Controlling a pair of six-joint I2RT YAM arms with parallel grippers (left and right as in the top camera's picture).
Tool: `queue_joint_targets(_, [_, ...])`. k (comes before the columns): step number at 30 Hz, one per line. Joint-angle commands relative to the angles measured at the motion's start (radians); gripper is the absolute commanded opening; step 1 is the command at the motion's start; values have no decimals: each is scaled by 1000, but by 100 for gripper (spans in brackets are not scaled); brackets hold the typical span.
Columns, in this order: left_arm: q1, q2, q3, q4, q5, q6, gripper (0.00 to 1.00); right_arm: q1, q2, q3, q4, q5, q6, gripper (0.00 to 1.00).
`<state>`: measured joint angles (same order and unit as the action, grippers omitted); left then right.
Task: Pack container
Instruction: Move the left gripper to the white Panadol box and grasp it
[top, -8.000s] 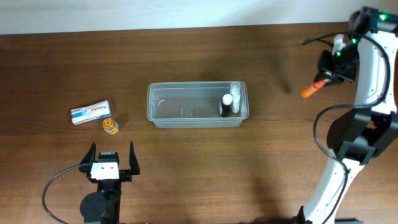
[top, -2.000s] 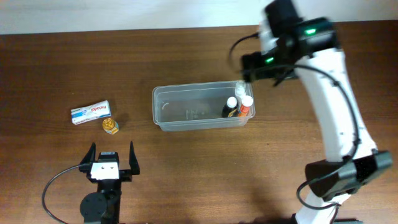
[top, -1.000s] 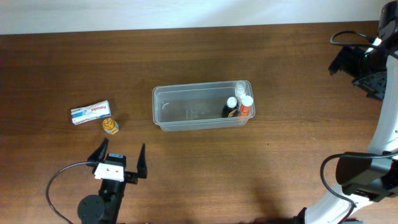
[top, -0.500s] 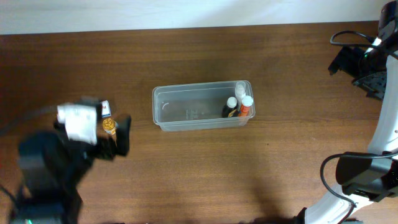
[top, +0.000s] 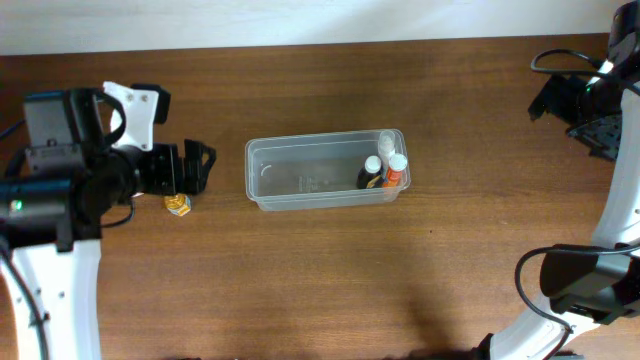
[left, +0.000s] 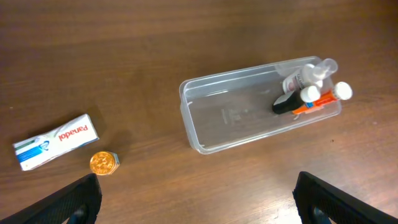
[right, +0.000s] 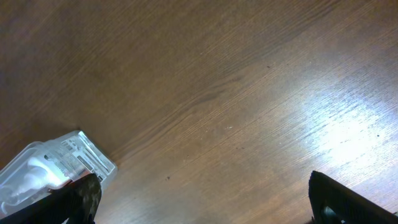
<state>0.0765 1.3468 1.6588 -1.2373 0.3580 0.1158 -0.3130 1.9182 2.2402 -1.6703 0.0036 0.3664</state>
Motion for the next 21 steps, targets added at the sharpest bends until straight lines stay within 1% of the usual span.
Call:
queue_joint_targets(1, [5, 53, 16, 18, -88, -30, 99, -2, 2, 3, 2, 9, 9, 98])
queue_joint_targets(5, [5, 168, 16, 40, -374, -257, 100, -2, 2, 3, 2, 9, 9, 98])
queue_joint_targets(8, [5, 270, 16, 56, -482, -371, 99, -2, 2, 3, 2, 9, 9, 98])
queue_joint_targets(11, [5, 362, 16, 84, -486, -442, 99, -2, 2, 3, 2, 9, 9, 98])
queue_joint_targets(18, [22, 525, 16, 146, -487, -503, 99, -2, 2, 3, 2, 9, 9, 98])
queue_joint_targets(21, [55, 566, 16, 157, -486, -593, 99, -2, 2, 3, 2, 9, 9, 98])
